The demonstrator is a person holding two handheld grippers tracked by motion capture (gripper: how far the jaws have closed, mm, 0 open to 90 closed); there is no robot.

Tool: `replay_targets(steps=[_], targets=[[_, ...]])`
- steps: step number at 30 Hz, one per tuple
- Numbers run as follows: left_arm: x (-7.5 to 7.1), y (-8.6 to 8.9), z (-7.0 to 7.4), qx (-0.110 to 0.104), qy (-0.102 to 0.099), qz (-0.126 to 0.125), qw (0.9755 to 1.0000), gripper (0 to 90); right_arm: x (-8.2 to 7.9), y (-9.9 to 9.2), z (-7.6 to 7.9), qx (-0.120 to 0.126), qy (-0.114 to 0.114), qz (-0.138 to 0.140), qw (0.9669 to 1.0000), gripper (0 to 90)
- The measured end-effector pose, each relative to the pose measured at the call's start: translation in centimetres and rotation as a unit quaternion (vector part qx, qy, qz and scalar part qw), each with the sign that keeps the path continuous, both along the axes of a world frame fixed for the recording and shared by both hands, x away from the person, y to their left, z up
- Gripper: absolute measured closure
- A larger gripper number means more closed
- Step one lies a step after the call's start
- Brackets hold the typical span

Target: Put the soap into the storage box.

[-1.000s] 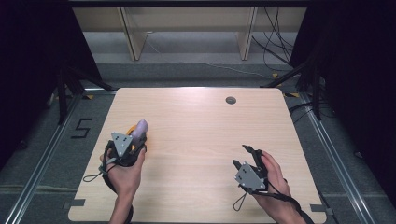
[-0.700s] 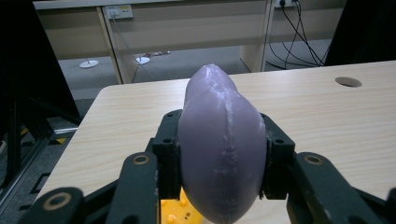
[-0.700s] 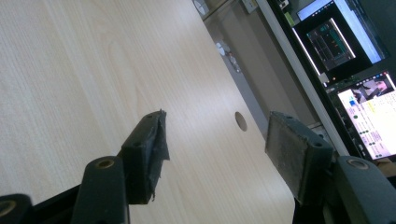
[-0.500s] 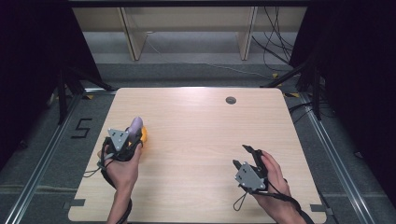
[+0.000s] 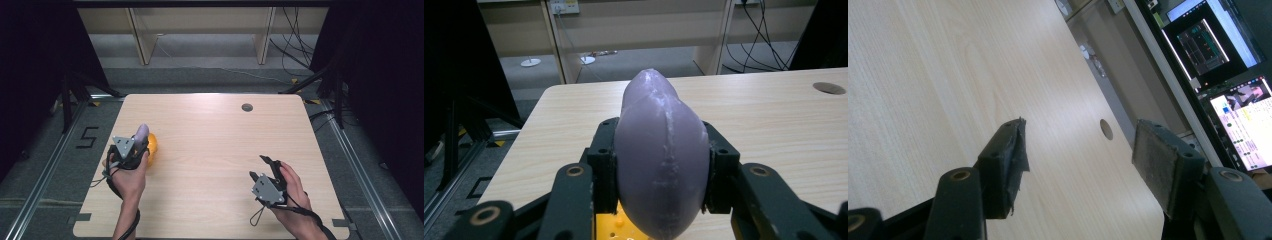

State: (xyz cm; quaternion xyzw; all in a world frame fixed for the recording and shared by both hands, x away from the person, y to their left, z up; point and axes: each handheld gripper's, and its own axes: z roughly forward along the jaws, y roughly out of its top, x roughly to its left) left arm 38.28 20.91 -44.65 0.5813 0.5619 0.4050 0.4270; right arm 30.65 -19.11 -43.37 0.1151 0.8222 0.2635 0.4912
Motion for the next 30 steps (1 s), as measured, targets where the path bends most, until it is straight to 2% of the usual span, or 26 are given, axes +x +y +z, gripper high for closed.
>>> replay_targets(steps=[7,10,11,13,15,17,19,20,25,27,30], targets=[[0.6,0.1,-1.2,0.006,0.015,0.000,0.9999,58.4,0.1,0.0,0.0,-0.004,0.001,-0.001,1.0000,39.3],[1.3,0.3,-2.0,0.007,0.034,0.000,0.9994,58.4,0.0,0.0,0.0,-0.006,0.007,0.000,1.0000,39.3],[1.5,0.5,-2.3,0.005,0.038,-0.002,0.9993,58.4,0.0,0.0,0.0,-0.004,0.001,-0.001,1.0000,39.3],[1.9,0.7,-2.8,0.011,0.051,-0.002,0.9986,58.4,0.0,0.0,0.0,0.001,0.004,-0.001,1.0000,39.3],[2.2,0.8,-3.2,0.012,0.057,-0.002,0.9983,58.4,0.1,0.0,0.0,-0.007,0.001,0.000,1.0000,39.2],[2.5,0.9,-3.5,0.013,0.063,0.000,0.9979,58.4,0.2,0.0,-0.1,-0.012,-0.003,0.001,0.9999,39.2],[2.7,1.1,-3.7,0.015,0.073,-0.003,0.9972,58.3,0.0,0.0,-0.1,-0.006,0.004,-0.001,1.0000,39.2],[2.9,1.1,-3.8,0.012,0.077,-0.003,0.9969,58.3,0.2,0.0,-0.1,-0.011,-0.002,0.000,0.9999,39.2],[3.1,1.4,-4.4,0.008,0.093,0.000,0.9956,58.1,0.2,0.0,-0.1,-0.013,-0.004,0.002,0.9999,39.2],[3.2,1.5,-4.5,0.004,0.095,0.000,0.9955,58.1,0.0,0.0,-0.1,-0.007,0.005,0.001,1.0000,39.1],[3.3,1.6,-4.4,0.004,0.103,0.000,0.9946,57.9,0.0,0.0,-0.1,-0.007,0.005,-0.001,1.0000,39.1]])
